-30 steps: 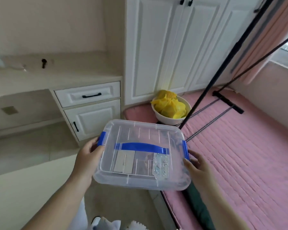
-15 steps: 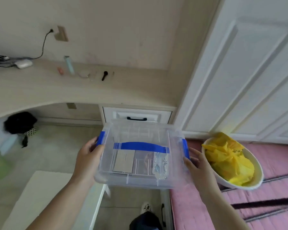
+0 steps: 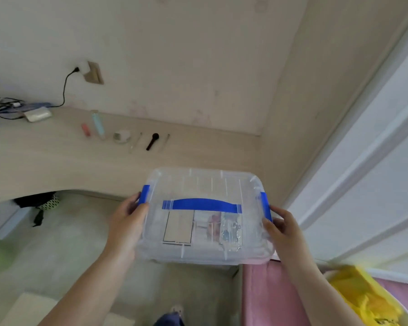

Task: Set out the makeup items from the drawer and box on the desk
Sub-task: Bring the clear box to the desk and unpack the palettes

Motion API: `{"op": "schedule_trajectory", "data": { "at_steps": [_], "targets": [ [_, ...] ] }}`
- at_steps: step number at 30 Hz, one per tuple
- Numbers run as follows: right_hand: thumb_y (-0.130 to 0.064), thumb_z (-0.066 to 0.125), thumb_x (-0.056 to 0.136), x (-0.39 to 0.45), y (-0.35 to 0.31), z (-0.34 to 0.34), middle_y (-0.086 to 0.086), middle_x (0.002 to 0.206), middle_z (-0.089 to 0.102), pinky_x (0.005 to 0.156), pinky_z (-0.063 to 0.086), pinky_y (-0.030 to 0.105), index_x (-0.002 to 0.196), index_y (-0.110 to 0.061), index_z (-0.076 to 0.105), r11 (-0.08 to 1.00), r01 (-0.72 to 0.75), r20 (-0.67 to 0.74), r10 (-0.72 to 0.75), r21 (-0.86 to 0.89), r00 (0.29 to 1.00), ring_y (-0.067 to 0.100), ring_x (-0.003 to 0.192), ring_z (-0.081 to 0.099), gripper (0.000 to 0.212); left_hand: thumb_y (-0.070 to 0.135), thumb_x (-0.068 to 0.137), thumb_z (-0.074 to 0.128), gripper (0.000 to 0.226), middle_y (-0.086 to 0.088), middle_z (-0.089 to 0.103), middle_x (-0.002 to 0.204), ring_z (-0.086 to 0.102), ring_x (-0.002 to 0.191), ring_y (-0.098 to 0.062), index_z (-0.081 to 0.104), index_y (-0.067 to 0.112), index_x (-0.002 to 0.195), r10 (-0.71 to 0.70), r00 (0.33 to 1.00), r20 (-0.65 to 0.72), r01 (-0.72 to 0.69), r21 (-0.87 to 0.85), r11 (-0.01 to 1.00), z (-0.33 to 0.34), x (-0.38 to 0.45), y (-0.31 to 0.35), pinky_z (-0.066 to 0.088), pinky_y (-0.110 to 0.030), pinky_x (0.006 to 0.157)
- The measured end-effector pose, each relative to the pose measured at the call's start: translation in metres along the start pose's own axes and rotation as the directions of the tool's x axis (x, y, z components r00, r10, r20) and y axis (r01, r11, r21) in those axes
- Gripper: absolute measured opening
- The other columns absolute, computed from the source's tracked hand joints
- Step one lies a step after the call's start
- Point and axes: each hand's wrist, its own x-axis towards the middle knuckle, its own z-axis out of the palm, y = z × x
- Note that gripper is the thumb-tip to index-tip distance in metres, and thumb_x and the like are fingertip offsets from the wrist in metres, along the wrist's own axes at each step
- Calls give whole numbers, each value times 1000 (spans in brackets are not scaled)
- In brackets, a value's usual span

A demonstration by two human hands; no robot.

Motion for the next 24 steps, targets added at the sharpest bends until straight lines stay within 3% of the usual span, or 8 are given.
{"op": "schedule_trajectory", "data": {
  "at_steps": [2, 4, 6, 9, 13, 17, 21, 24],
  "targets": [
    [-6, 53, 93, 32, -2, 3, -1, 85, 67, 50, 43, 5, 116, -22, 55, 999, 18, -17, -19, -38, 1000, -7, 56, 61, 28, 16, 87, 54, 24, 17, 68, 67, 62, 67, -2, 67, 37, 85, -17, 1000, 18, 16, 29, 999, 14, 31, 0, 48, -17, 62],
    [-6, 54, 92, 63, -6, 9, 0, 85, 68, 52, 44, 6, 117, -21, 55, 999, 26, -38, -27, -28, 999, -5, 57, 61, 29, 21, 84, 53, 27, 11, 70, 81, 63, 81, -17, 68, 43, 84, -19, 999, 49, 17, 45, 999, 29, 65, 3, 48, -34, 75],
    [-6, 55, 92, 96, -12, 17, 2, 88, 68, 57, 46, 12, 118, -21, 55, 1000, 17, -78, -19, -21, 997, 1, 63, 62, 30, 18, 87, 51, 28, 2, 63, 80, 55, 76, -18, 67, 40, 90, -15, 997, 74, 13, 39, 999, 47, 106, 8, 41, -32, 67],
    [-9, 57, 91, 138, -23, 28, 3, 93, 70, 66, 46, 25, 120, -22, 54, 1000, -14, -110, 12, -25, 994, 14, 75, 63, 32, 17, 89, 50, 26, 6, 46, 61, 39, 55, -14, 65, 30, 106, -31, 993, 117, 23, 68, 997, 69, 155, 20, 29, -22, 49],
    [-8, 57, 90, 201, -38, 42, 8, 92, 69, 67, 47, 28, 119, -21, 55, 999, -44, -149, 42, -12, 988, 20, 76, 62, 32, 12, 89, 49, 25, 10, 36, 52, 30, 47, -10, 65, 30, 97, -63, 979, 193, 48, 79, 996, 99, 222, 36, 23, -20, 45],
    [-4, 58, 89, 256, -43, 53, 2, 86, 67, 62, 44, 25, 115, -21, 55, 997, -71, -184, 67, -16, 981, 15, 70, 61, 31, 13, 84, 51, 29, -4, 47, 69, 42, 59, -15, 67, 25, 104, -103, 958, 268, 72, 126, 989, 128, 278, 47, 35, -25, 54],
    [-7, 61, 87, 289, -46, 54, 1, 89, 68, 61, 44, 25, 113, -23, 56, 995, -94, -182, 88, -25, 979, 15, 71, 62, 31, 8, 87, 50, 28, -4, 47, 70, 39, 56, -15, 66, 25, 101, -115, 951, 286, 80, 134, 988, 147, 308, 51, 31, -24, 49],
    [-12, 62, 87, 314, -48, 51, 3, 94, 69, 62, 44, 25, 116, -23, 57, 990, -129, -178, 119, -49, 977, 16, 73, 63, 31, 16, 85, 58, 31, -2, 68, 85, 59, 69, -29, 62, 21, 115, -146, 943, 301, 100, 162, 982, 155, 322, 45, 49, -35, 59]
  ]
}}
